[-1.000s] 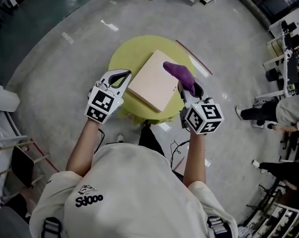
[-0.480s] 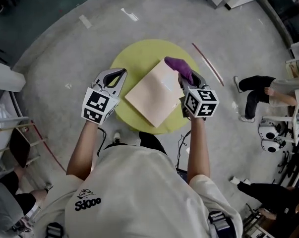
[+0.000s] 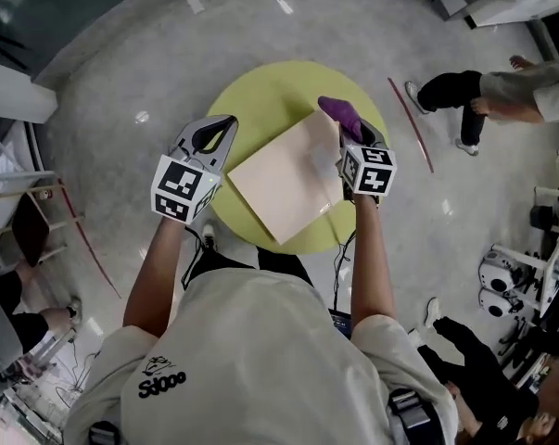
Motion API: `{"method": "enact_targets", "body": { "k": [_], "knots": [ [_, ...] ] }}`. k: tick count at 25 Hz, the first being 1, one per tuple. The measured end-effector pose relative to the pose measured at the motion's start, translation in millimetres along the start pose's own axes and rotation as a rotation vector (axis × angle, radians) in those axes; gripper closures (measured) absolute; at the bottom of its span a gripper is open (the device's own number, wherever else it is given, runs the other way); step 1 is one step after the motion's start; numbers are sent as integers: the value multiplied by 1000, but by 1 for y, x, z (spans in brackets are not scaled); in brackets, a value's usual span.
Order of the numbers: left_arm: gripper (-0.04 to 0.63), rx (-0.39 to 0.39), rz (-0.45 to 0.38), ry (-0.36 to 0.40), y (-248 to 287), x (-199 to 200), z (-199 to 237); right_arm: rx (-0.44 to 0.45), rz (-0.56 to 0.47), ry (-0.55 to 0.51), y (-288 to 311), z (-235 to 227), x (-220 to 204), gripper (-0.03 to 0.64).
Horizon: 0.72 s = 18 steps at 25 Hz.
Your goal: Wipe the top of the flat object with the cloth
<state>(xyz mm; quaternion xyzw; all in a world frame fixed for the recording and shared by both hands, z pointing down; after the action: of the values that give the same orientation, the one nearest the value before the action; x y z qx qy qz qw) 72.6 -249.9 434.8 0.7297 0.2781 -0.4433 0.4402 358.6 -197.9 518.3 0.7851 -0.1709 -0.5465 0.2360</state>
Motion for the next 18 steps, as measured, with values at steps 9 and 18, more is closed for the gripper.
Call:
{"method": "enact_targets", "body": {
  "k": [9, 18],
  "knots": [
    [594, 65, 33, -40, 5, -22, -2, -22, 166, -204, 62, -12, -46, 535],
    [594, 88, 30, -52, -2, -24, 1, 43, 301, -207, 86, -6, -74, 531]
  ]
}}
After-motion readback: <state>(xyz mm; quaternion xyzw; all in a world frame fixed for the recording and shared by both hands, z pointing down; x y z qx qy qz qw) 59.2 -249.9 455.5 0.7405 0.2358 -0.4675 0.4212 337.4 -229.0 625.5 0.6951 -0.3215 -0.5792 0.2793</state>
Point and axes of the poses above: the fingertips, and each gripper's own axes: y forward along the fingers, z to its left, x out of its top, the point moved 5 cm from there along -y, backward along the fingers, and after that the axes turned 15 degrees about y, right-handed, at the moved point
